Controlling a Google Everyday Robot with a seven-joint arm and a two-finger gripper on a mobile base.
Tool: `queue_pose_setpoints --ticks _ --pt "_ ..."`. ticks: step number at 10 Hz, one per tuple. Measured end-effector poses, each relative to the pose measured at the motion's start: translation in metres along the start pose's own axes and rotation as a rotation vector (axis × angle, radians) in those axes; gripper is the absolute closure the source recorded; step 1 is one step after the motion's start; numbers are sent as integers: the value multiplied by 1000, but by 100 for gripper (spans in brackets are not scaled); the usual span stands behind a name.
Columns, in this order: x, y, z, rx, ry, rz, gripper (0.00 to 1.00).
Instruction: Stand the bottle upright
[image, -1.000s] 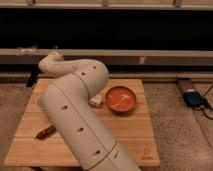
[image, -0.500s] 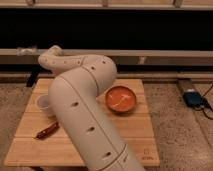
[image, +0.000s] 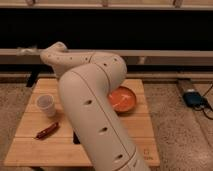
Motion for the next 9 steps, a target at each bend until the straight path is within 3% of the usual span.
queue_pose_setpoints --ticks 5,9 --pt "6 2 -17 22 125 29 100" --pt "4 5 -33 10 233 57 100"
